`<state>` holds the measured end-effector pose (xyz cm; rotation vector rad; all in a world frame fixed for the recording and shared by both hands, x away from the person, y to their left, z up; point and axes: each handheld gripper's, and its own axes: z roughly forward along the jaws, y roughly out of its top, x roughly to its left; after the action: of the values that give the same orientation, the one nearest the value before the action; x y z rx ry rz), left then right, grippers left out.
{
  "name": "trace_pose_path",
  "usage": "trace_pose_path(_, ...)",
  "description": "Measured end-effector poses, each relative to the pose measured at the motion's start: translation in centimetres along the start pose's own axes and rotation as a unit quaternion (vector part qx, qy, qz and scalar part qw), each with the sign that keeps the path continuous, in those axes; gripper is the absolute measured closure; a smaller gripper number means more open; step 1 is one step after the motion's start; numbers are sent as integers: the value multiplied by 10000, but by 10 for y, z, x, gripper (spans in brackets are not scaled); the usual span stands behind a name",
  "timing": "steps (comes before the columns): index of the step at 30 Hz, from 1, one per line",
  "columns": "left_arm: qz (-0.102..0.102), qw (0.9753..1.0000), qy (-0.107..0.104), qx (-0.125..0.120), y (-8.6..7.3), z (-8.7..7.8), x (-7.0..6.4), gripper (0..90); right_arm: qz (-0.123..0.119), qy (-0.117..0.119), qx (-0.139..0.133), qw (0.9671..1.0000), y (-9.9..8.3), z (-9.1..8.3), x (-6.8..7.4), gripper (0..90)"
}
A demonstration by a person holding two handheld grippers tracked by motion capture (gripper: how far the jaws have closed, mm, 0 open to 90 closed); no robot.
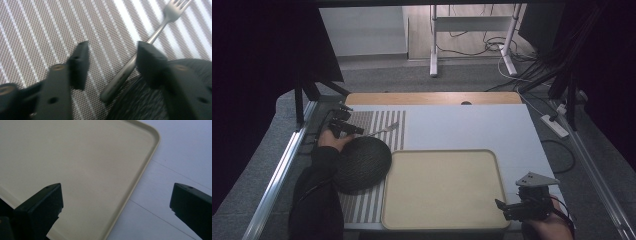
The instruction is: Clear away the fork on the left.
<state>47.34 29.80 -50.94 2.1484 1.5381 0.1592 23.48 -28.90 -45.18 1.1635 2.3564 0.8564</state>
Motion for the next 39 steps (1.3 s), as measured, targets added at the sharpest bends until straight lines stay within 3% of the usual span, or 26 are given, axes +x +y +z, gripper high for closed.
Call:
trace_pose_path(1,45,10000,3,-27,1,0,-2,315,-6,-5,-5,10000,0,0,0,0)
trace_pose_path(2,67,10000,-2,-67,3,1,-4,315,-6,-5,-5,10000,0,0,0,0)
trace_pose_path(6,108,9997,-133,-187,9,2,-10,177,-23,-8,3,10000,0,0,0,0)
trace_pose_path(7,126,9996,-185,-186,11,3,-11,108,-26,-4,6,10000,0,0,0,0)
trace_pose_path(13,401,9987,-298,-78,18,10,-23,0,-35,-5,8,10000,0,0,0,0)
trace_pose_path(23,680,9970,-238,276,30,30,-42,0,-47,2,12,10000,0,0,0,0)
trace_pose_path(32,787,9949,103,623,31,48,-47,0,-64,6,19,10000,0,0,1,0)
trace_pose_path(36,998,9922,276,696,31,49,-50,5,-73,8,25,10000,0,1,1,0)
trace_pose_path(37,973,9925,271,687,31,49,-50,5,-73,8,25,10000,0,1,1,0)
trace_pose_path(39,988,9925,281,658,31,46,-49,67,-85,5,27,10000,0,1,1,0)
